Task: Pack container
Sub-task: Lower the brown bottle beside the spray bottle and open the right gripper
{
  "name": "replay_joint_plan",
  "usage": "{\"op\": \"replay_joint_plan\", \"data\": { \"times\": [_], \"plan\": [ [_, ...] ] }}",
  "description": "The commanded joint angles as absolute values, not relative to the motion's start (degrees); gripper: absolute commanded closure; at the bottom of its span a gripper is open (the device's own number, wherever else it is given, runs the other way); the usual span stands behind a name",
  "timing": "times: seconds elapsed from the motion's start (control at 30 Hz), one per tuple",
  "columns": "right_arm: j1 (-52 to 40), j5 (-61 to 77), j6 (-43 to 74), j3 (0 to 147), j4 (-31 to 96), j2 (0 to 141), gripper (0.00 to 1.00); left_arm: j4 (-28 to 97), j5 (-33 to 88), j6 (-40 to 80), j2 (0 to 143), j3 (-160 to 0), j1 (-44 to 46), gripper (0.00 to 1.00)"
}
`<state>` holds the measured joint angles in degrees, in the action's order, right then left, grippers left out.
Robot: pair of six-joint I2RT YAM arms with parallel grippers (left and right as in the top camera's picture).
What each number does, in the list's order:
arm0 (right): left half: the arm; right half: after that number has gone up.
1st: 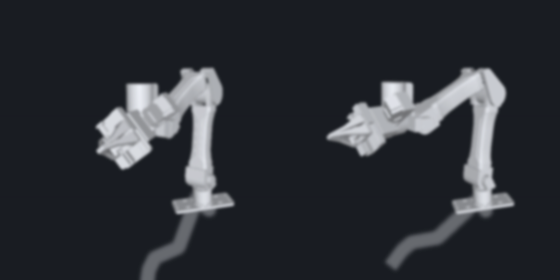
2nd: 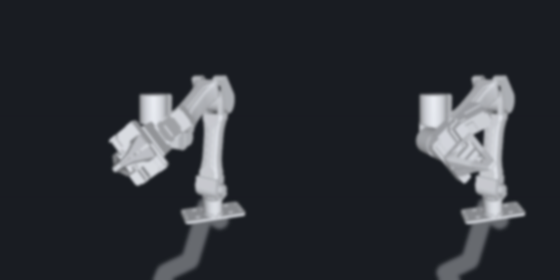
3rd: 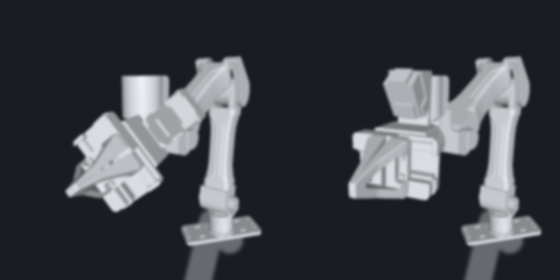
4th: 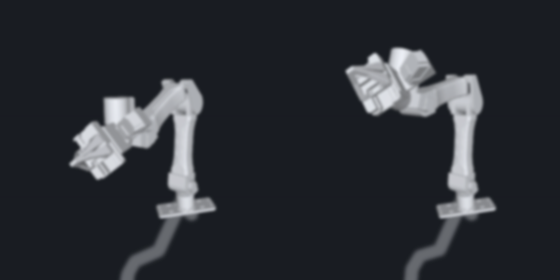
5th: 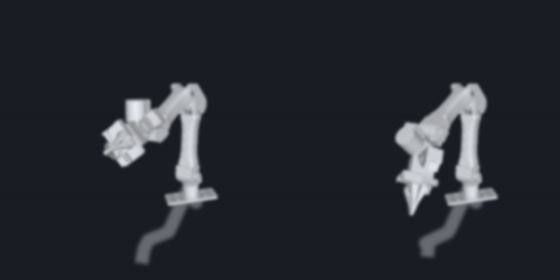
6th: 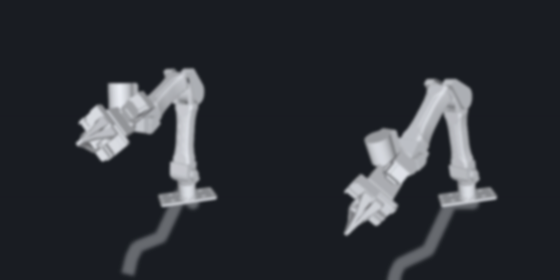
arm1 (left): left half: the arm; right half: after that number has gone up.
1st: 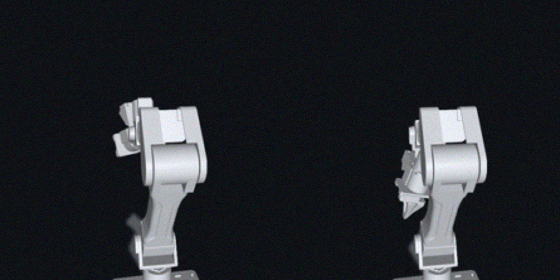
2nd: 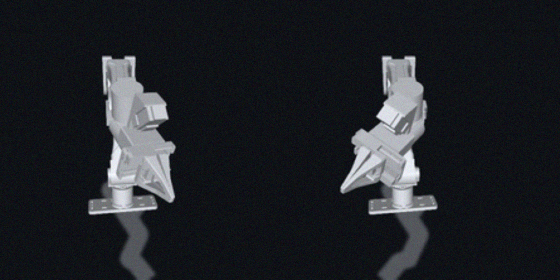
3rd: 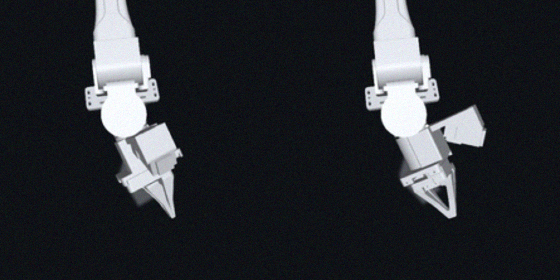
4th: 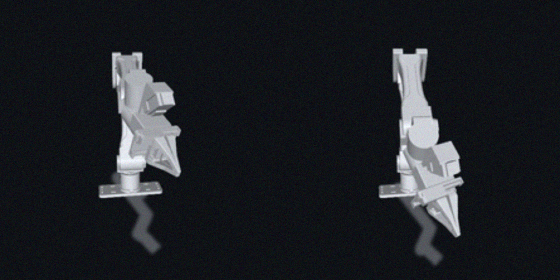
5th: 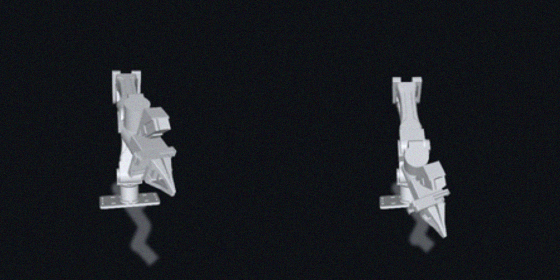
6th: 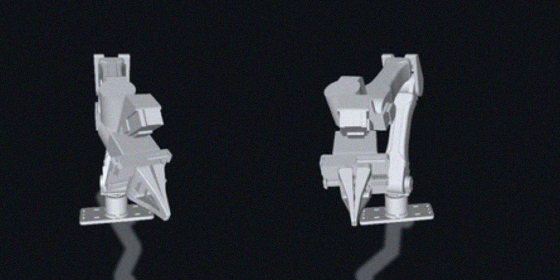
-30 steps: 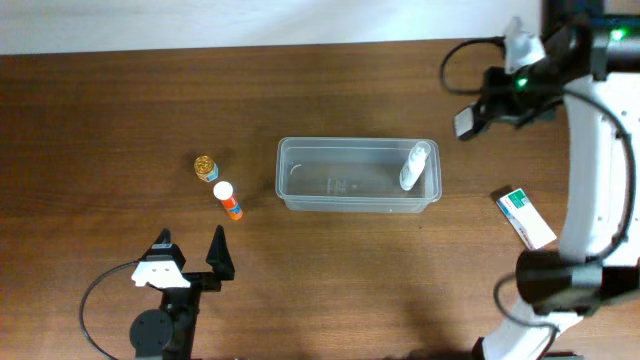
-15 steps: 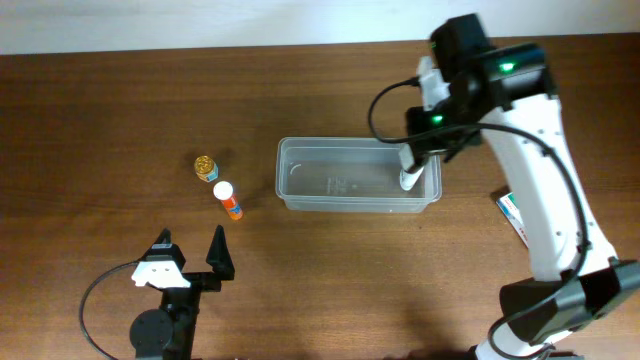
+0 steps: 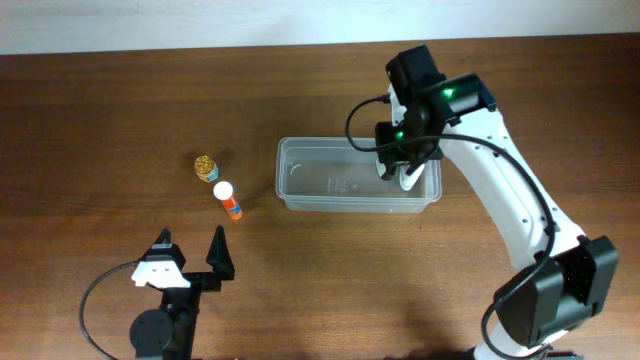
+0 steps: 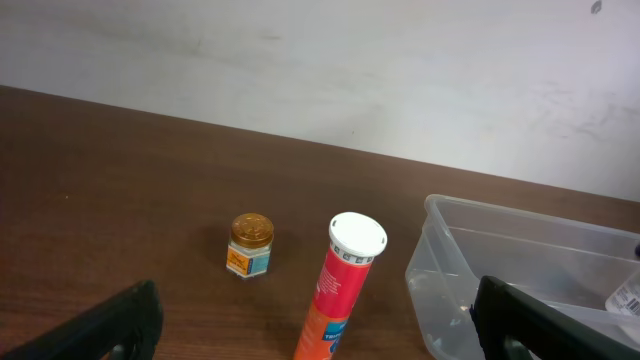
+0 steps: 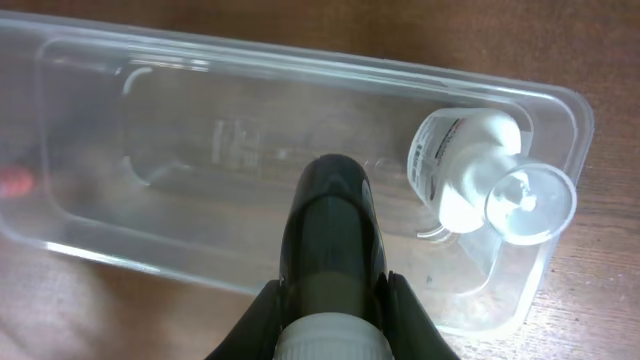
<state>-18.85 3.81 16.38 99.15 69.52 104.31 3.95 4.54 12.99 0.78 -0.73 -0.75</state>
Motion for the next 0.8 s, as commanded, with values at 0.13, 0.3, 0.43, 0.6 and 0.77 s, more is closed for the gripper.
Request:
{"op": "replay_joint_plan", "data": {
  "times": [0.13, 0.3, 0.43, 0.6, 0.77],
  "plan": [
    [-19.2, 1.7, 20.8, 96.6, 65.1, 106.3, 0.81, 4.1, 5.2, 12.1, 0.3, -0.5, -1.0, 0.01],
    [-19.2, -1.4, 23.0, 96.5, 64.8, 108.2, 0.81, 4.1, 5.2, 12.1, 0.3, -0.5, -1.0, 0.00],
    [-19.2, -1.4, 23.0, 96.5, 64.7, 110.1, 0.81, 4.1, 5.2, 12.1, 0.3, -0.5, -1.0, 0.01],
    [-19.2, -2.2, 23.0, 96.5, 64.2, 112.0, 0.80, 4.1, 5.1, 12.1, 0.3, -0.5, -1.0, 0.01],
    [-19.0, -2.8, 23.0, 96.5, 63.3, 113.9, 0.76, 4.1, 5.1, 12.1, 0.3, -0.5, -1.0, 0.01]
  ]
}}
